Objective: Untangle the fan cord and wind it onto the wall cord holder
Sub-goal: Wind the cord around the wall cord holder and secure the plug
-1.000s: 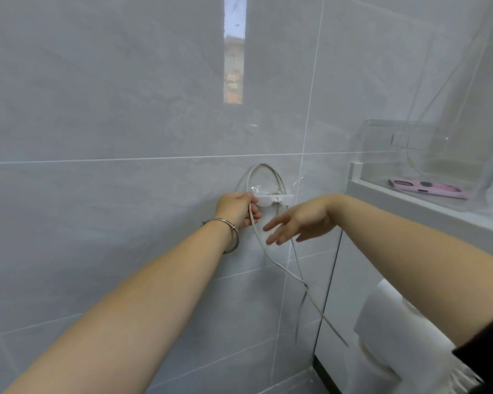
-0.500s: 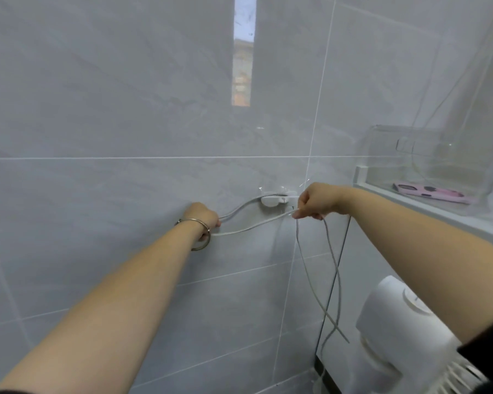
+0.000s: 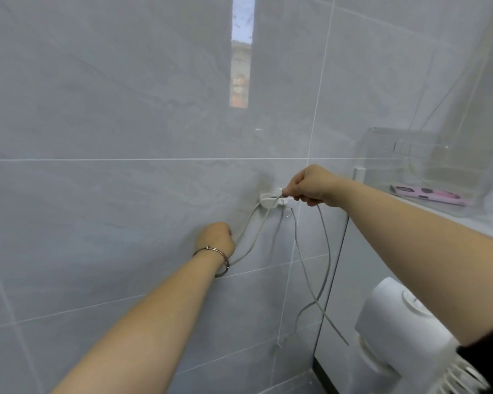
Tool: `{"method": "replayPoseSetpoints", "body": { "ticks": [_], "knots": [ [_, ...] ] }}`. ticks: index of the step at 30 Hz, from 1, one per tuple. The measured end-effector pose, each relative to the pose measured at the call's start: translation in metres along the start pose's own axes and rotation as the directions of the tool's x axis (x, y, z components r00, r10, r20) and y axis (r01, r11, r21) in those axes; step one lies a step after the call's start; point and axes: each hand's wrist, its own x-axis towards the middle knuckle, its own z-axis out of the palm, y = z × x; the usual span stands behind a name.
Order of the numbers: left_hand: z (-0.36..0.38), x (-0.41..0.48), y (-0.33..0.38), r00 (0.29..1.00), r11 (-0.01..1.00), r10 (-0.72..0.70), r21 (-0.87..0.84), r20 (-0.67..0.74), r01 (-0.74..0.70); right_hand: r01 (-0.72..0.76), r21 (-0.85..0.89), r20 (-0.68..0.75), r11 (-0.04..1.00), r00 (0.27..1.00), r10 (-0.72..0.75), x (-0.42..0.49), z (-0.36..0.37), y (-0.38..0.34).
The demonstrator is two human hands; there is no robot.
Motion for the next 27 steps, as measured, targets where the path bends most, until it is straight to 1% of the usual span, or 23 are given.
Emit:
{"method": "replayPoseSetpoints", "body": {
  "ticks": [1,2,3,4,5,6,7,8,9,10,12,13,14,16,18,20,21,22,23,24,25,26,27],
  "knots": [
    [-0.002,0.0,0.003,0.997,0.995,0.065,-0.068,-0.031,-0.067,-0.001,-0.012,-0.004,1.0,1.0,0.001,0.0,0.002,0.001],
    [-0.007,-0.002,0.009,0.992,0.973,0.119,-0.192,-0.049,-0.126,-0.001,-0.024,-0.007,1.0,1.0,0.001,0.0,0.004,0.001],
    [-0.012,-0.003,0.016,0.987,0.919,0.154,-0.362,-0.042,-0.159,0.001,-0.033,-0.008,0.999,1.0,-0.001,0.0,0.007,0.0],
    [-0.019,-0.008,0.025,0.983,0.834,0.185,-0.529,0.007,-0.154,0.005,-0.041,-0.009,0.999,1.0,-0.005,-0.001,0.01,-0.001],
    [-0.024,-0.013,0.033,0.972,0.747,0.223,-0.653,0.072,-0.122,0.009,-0.046,-0.011,0.999,1.0,-0.01,-0.001,0.013,-0.002],
    [-0.03,-0.017,0.041,0.959,0.691,0.252,-0.718,0.132,-0.083,0.013,-0.05,-0.015,0.999,1.0,-0.013,-0.001,0.017,-0.003],
    [-0.033,-0.019,0.046,0.947,0.673,0.279,-0.736,0.16,-0.074,0.015,-0.054,-0.017,0.998,1.0,-0.016,-0.001,0.02,-0.005],
    [-0.037,-0.02,0.048,0.944,0.685,0.294,-0.722,0.151,-0.097,0.016,-0.056,-0.01,0.998,1.0,-0.016,-0.002,0.023,-0.005],
    [-0.039,-0.018,0.047,0.953,0.717,0.284,-0.682,0.103,-0.14,0.017,-0.057,0.011,0.998,1.0,-0.016,-0.002,0.025,-0.006],
    [-0.041,-0.013,0.041,0.964,0.785,0.264,-0.589,0.036,-0.193,0.019,-0.062,0.047,0.998,0.999,-0.017,-0.003,0.026,-0.007],
    [-0.048,-0.003,0.024,0.96,0.929,0.275,-0.243,-0.058,-0.28,0.025,-0.101,0.117,0.995,0.993,-0.013,-0.005,0.026,-0.006],
    [-0.051,0.001,0.01,0.96,0.958,0.271,-0.078,-0.075,-0.276,0.029,-0.129,0.13,0.991,0.991,-0.012,-0.006,0.024,-0.006],
    [-0.056,0.004,-0.005,0.967,0.969,0.245,0.033,-0.069,-0.243,0.03,-0.151,0.124,0.988,0.992,-0.011,-0.006,0.022,-0.005],
    [-0.063,0.005,-0.034,0.984,0.967,0.174,0.196,-0.041,-0.163,0.026,-0.181,0.07,0.983,0.997,-0.014,-0.006,0.013,-0.003],
    [-0.066,0.001,-0.052,0.987,0.931,0.161,0.332,-0.007,-0.15,0.026,-0.207,-0.011,0.978,1.0,-0.029,-0.005,0.002,-0.001],
    [-0.064,-0.004,-0.058,0.988,0.9,0.151,0.412,0.009,-0.142,0.028,-0.179,-0.072,0.983,0.997,-0.041,-0.005,-0.002,-0.001],
    [-0.063,-0.005,-0.057,0.99,0.902,0.142,0.408,0.025,-0.14,0.038,-0.142,-0.087,0.989,0.995,-0.051,-0.006,-0.001,-0.003],
    [-0.063,-0.005,-0.056,0.99,0.921,0.135,0.363,0.042,-0.141,0.055,-0.089,-0.092,0.995,0.994,-0.063,-0.006,0.002,-0.008],
    [-0.062,-0.006,-0.052,0.99,0.955,0.129,0.261,0.06,-0.14,0.072,-0.024,-0.082,0.997,0.994,-0.073,-0.006,0.006,-0.013],
    [-0.061,-0.005,-0.046,0.986,0.981,0.147,0.114,0.074,-0.155,0.083,0.035,-0.055,0.996,0.995,-0.081,-0.006,0.012,-0.02],
    [-0.061,-0.006,-0.038,0.981,0.982,0.181,-0.065,0.072,-0.176,0.09,0.07,-0.021,0.994,0.996,-0.089,-0.007,0.018,-0.026],
    [-0.062,-0.008,-0.028,0.974,0.953,0.224,-0.219,0.04,-0.211,0.096,0.08,0.01,0.992,0.995,-0.097,-0.006,0.025,-0.033],
    [-0.064,-0.01,-0.017,0.965,0.924,0.262,-0.285,-0.018,-0.256,0.102,0.077,0.032,0.992,0.994,-0.105,-0.006,0.031,-0.039]
  ]
}}
